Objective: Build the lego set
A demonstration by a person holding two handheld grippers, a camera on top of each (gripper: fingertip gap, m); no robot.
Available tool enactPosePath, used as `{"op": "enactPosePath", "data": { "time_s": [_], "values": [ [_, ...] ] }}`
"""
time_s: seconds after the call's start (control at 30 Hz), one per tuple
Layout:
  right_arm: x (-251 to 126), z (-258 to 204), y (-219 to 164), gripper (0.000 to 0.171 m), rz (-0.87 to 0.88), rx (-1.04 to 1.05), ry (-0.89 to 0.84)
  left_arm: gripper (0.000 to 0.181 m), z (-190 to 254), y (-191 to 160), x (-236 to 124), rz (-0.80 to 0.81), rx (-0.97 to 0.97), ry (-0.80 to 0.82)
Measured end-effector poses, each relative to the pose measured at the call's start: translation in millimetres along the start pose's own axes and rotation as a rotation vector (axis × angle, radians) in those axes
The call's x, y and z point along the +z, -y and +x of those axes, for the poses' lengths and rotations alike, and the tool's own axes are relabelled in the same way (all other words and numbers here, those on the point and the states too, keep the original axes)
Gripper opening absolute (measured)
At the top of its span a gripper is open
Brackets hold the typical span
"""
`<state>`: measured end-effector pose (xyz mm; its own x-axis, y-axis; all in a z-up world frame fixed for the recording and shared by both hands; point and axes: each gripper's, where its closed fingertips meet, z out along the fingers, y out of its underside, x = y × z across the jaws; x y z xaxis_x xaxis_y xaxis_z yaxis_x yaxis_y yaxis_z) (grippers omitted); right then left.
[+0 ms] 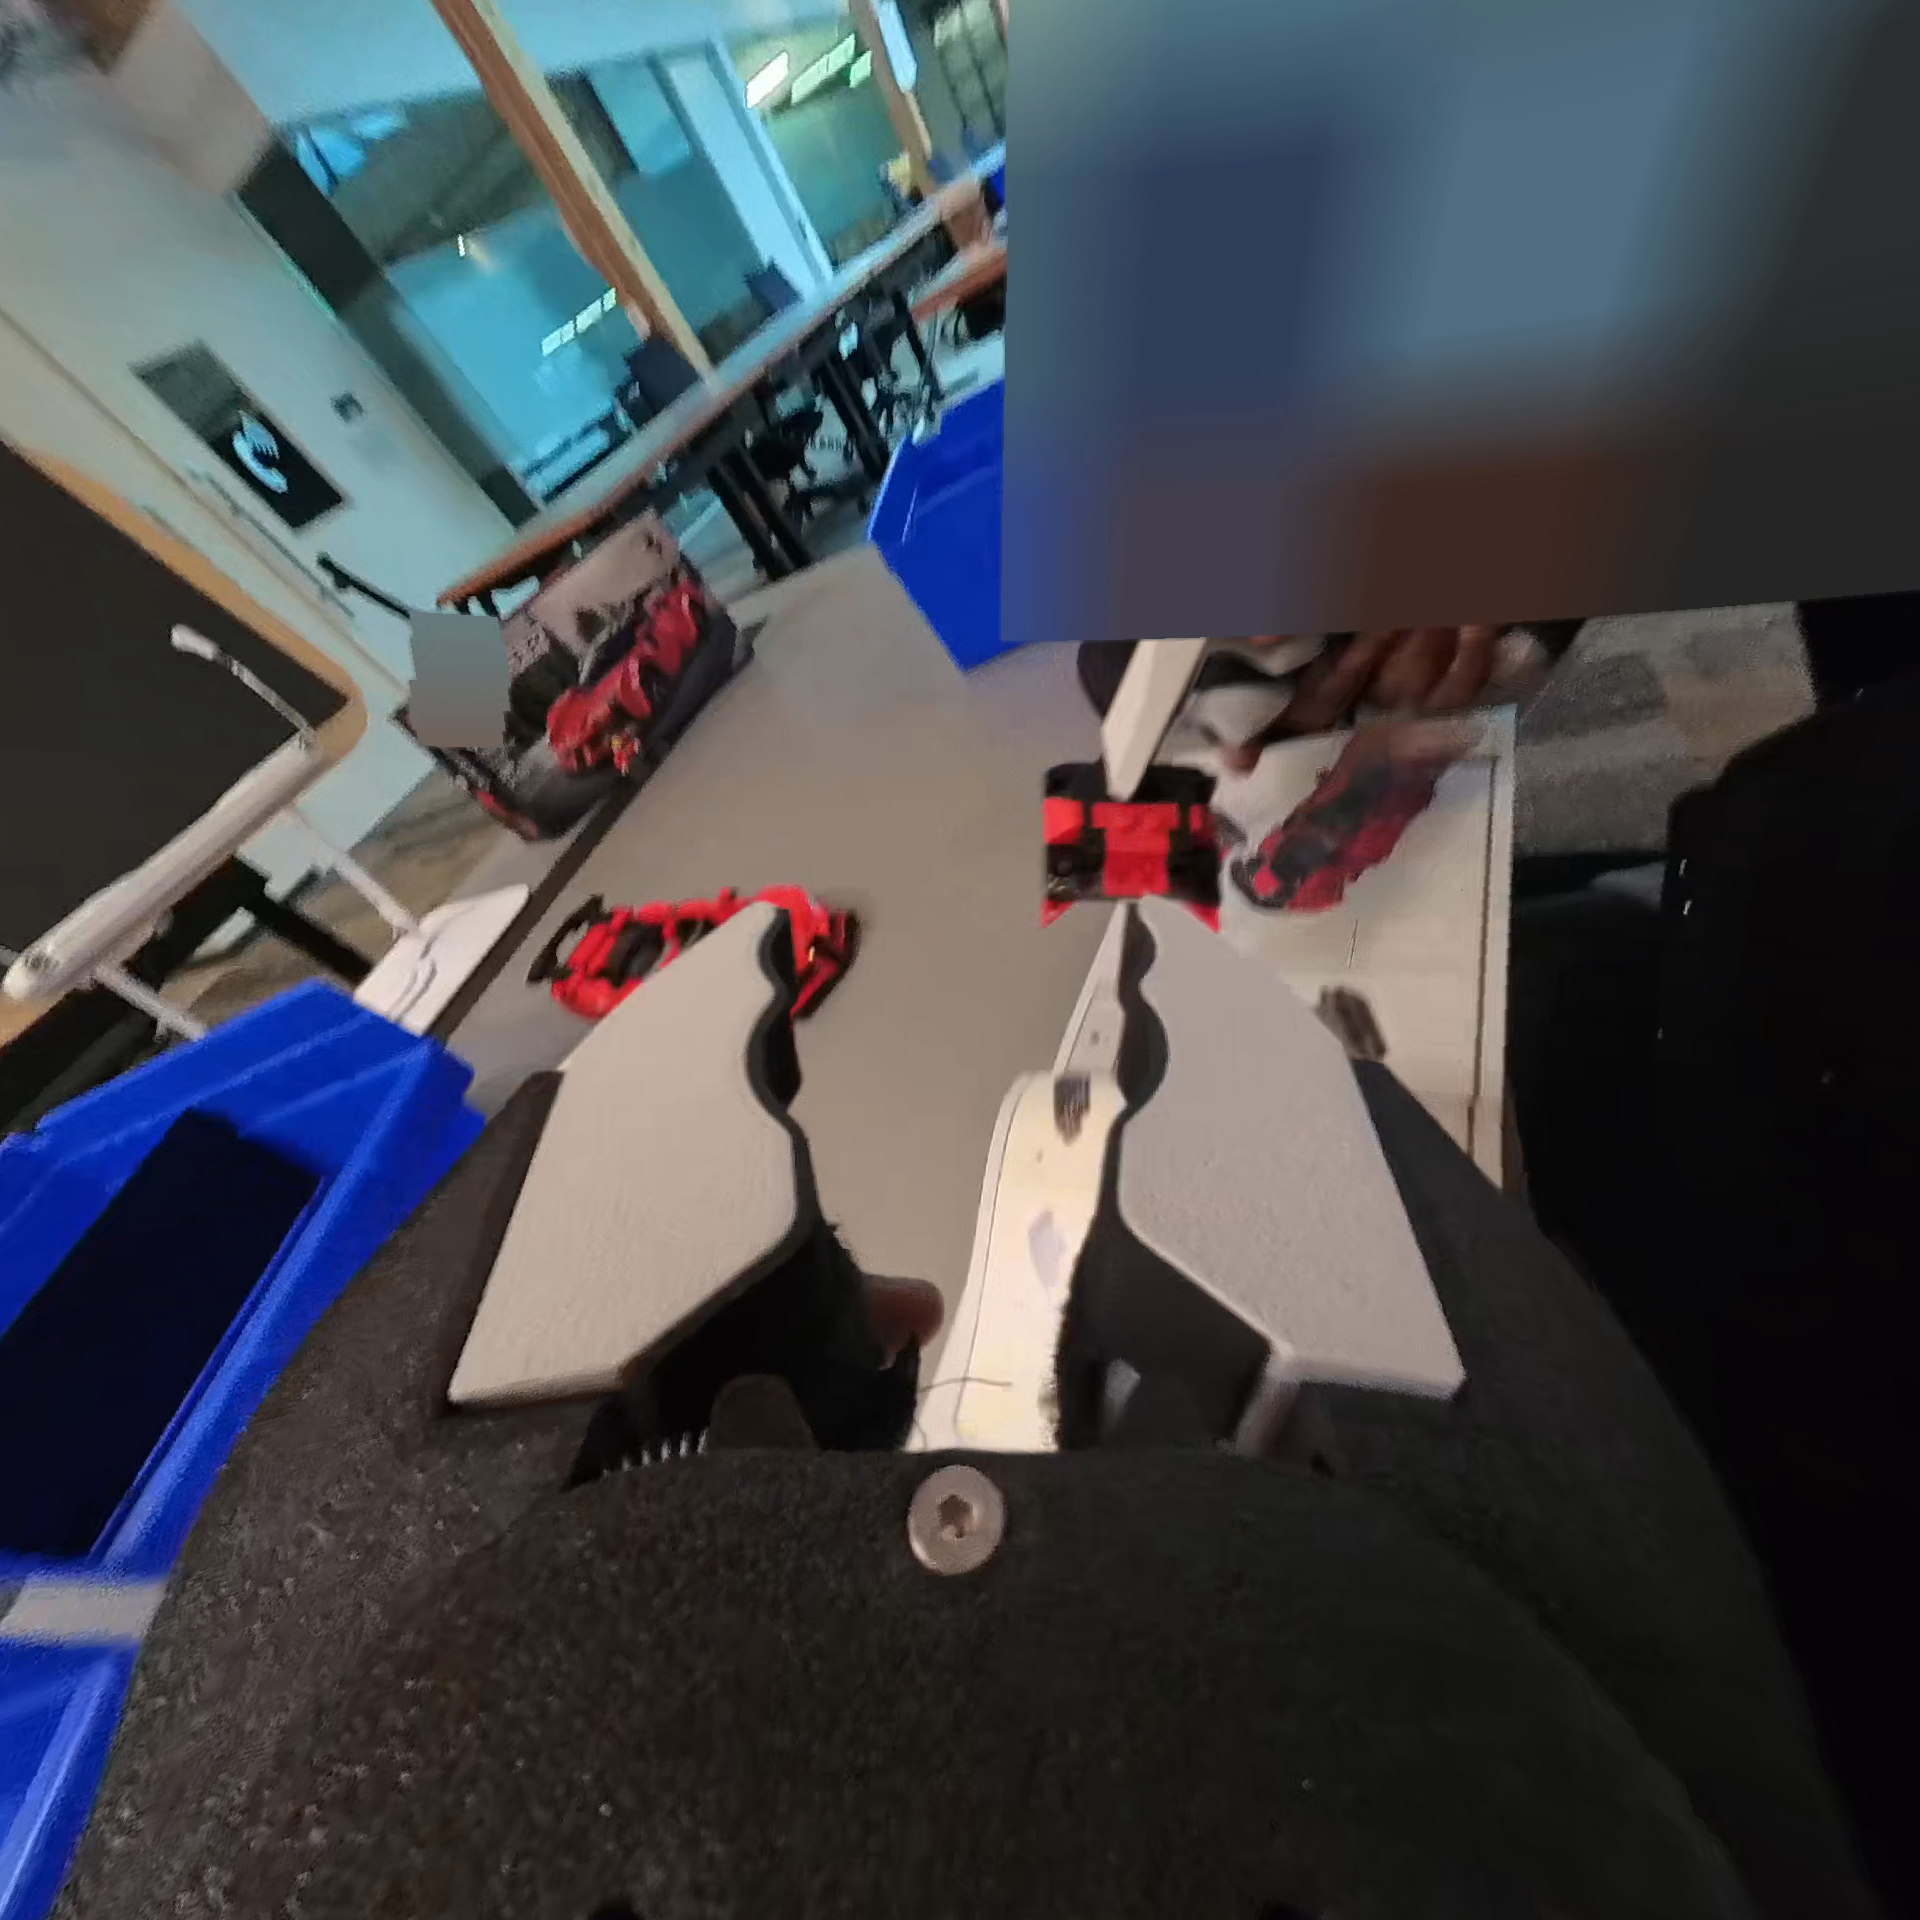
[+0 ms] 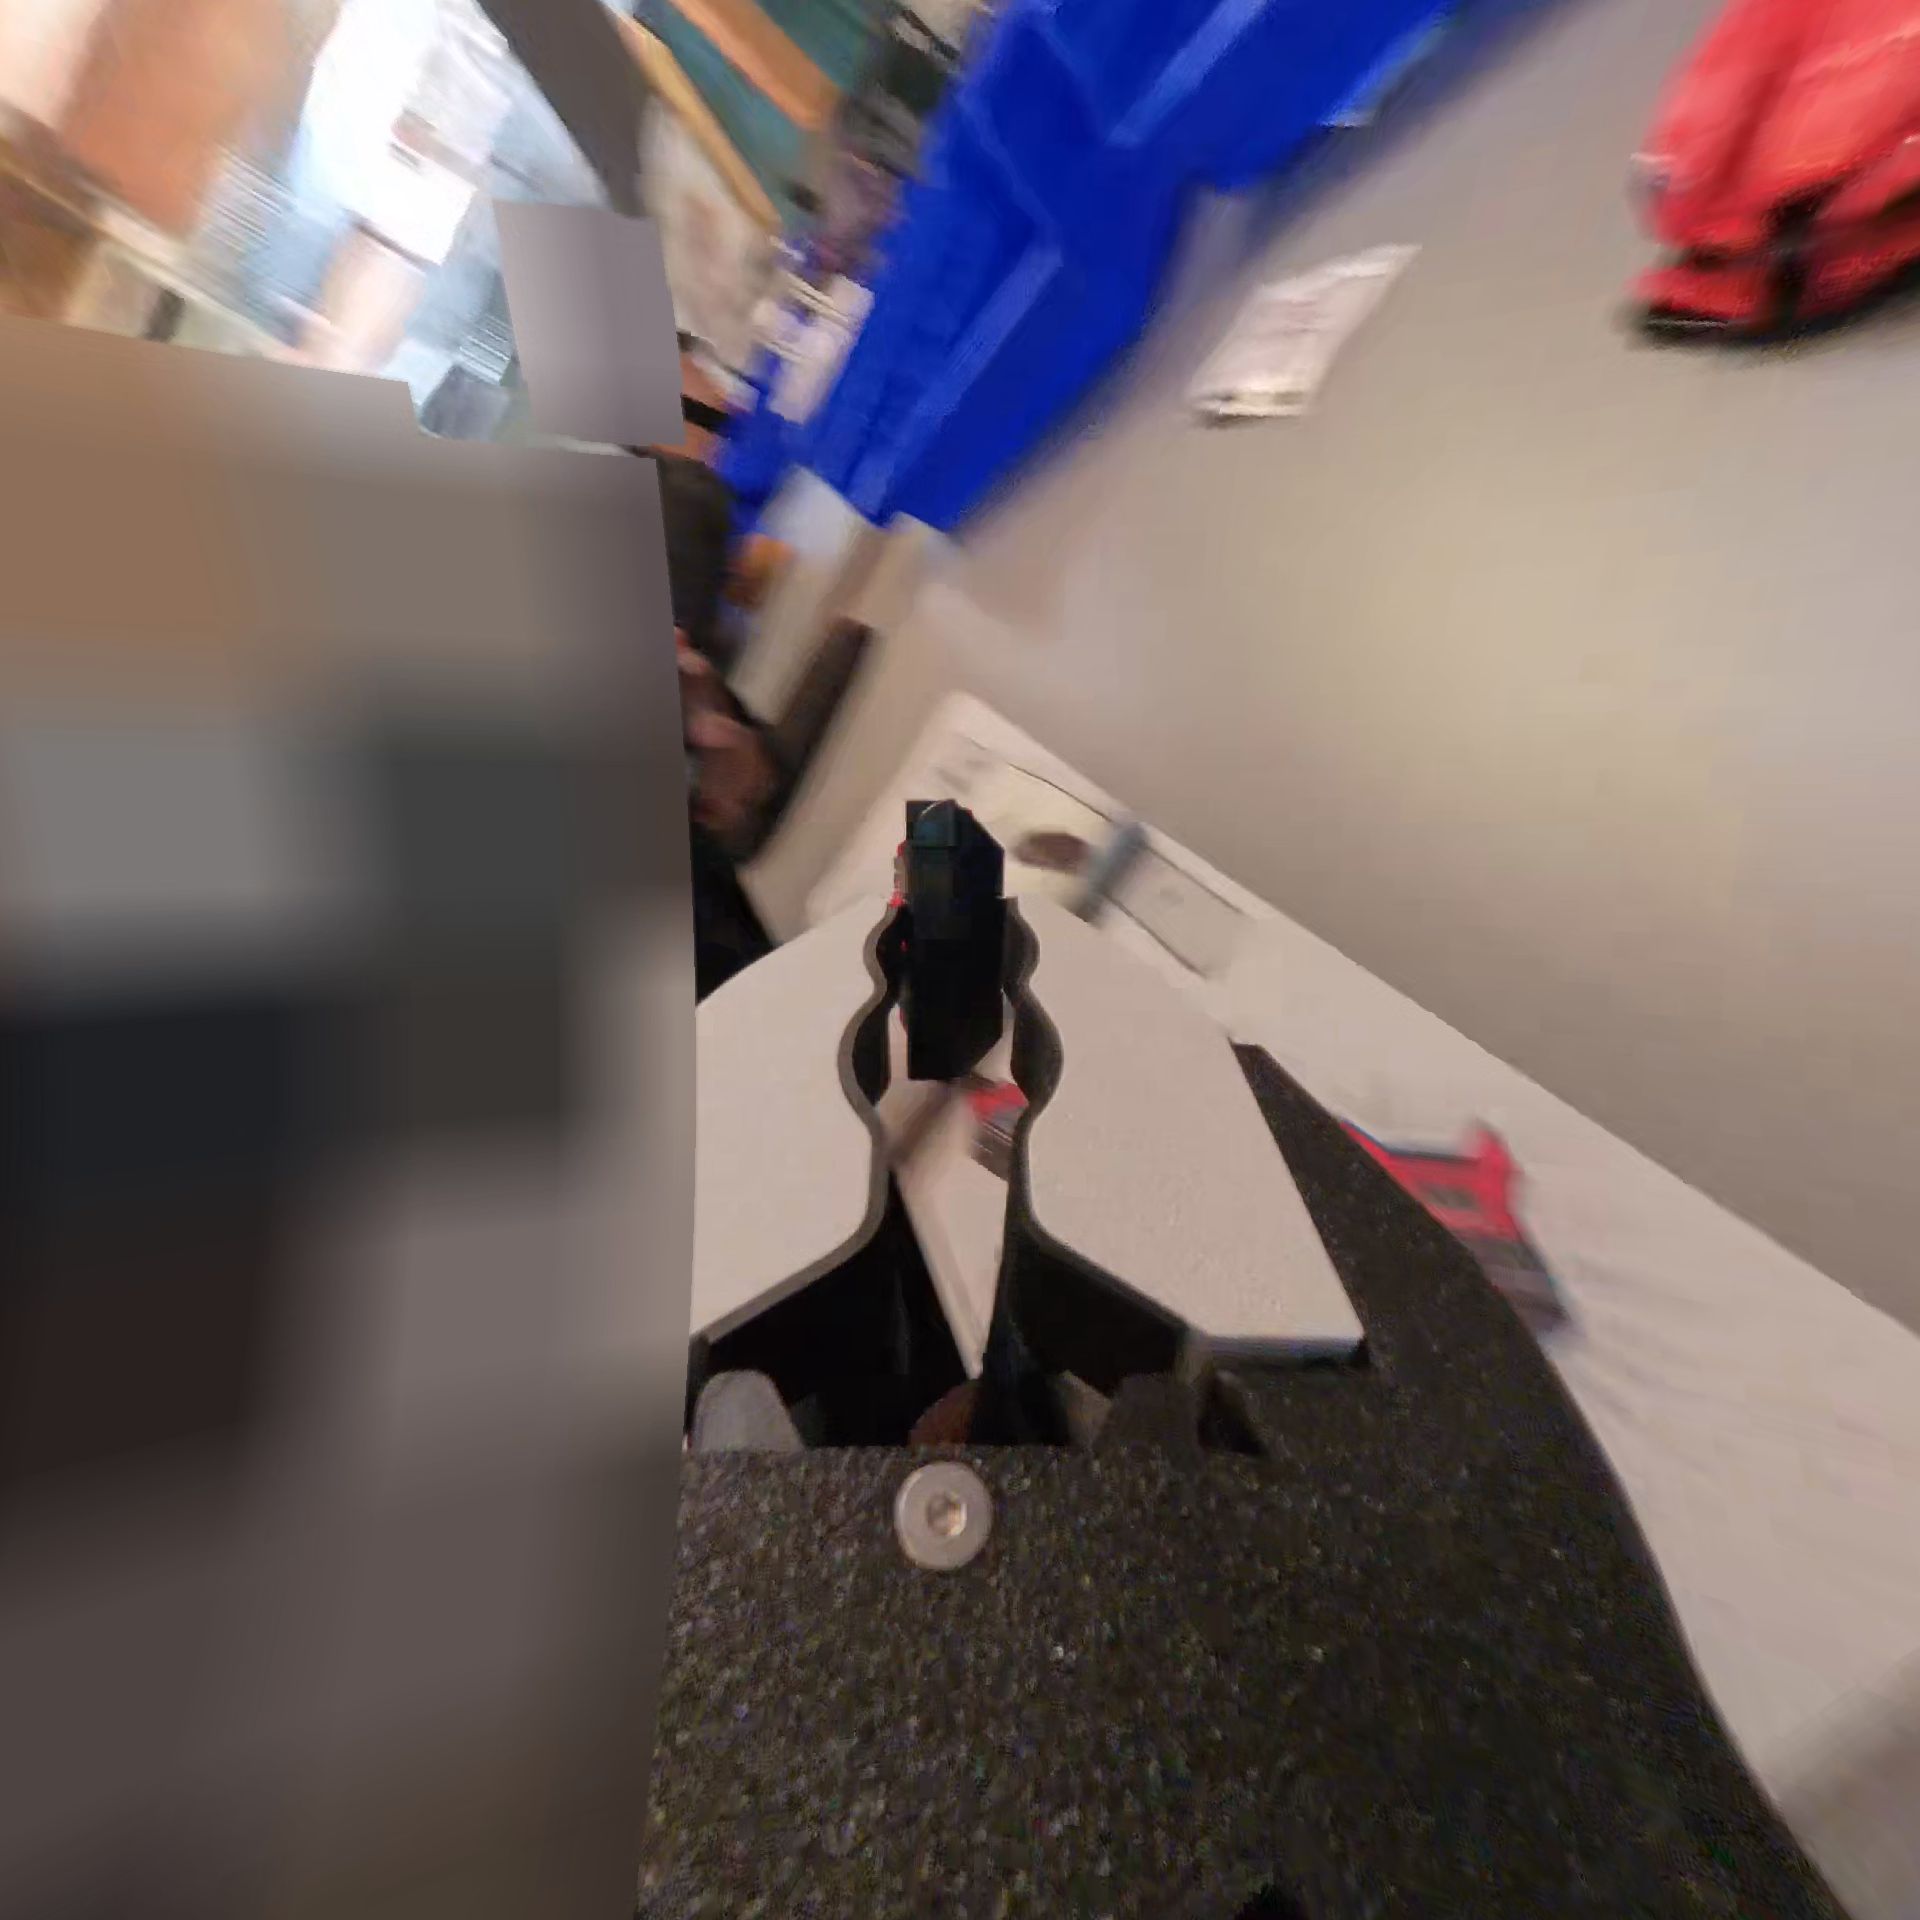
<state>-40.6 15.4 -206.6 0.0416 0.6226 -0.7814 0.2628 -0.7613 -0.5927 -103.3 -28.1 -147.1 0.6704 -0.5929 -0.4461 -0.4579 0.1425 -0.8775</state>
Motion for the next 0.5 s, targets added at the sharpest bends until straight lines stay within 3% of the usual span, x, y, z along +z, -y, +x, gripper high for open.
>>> {"op": "enactPosePath", "data": {
  "time_s": [0.1, 0.4, 0.5],
  "values": [
    [-10.6, 17.2, -17.5, 0.018, -0.087, -0.068, -0.147, 0.052, -4.8, -24.7, -12.5, -0.126, -0.019, 0.034],
    [-16.4, 35.3, -27.9, 0.018, -0.042, 0.083, -0.182, 0.028, 18.4, -49.0, -6.6, -0.218, -0.153, -0.038],
    [-17.6, 40.4, -30.1, 0.022, -0.037, 0.104, -0.201, 0.022, 45.7, -42.9, 9.5, -0.212, -0.201, -0.151]
  ]
}}
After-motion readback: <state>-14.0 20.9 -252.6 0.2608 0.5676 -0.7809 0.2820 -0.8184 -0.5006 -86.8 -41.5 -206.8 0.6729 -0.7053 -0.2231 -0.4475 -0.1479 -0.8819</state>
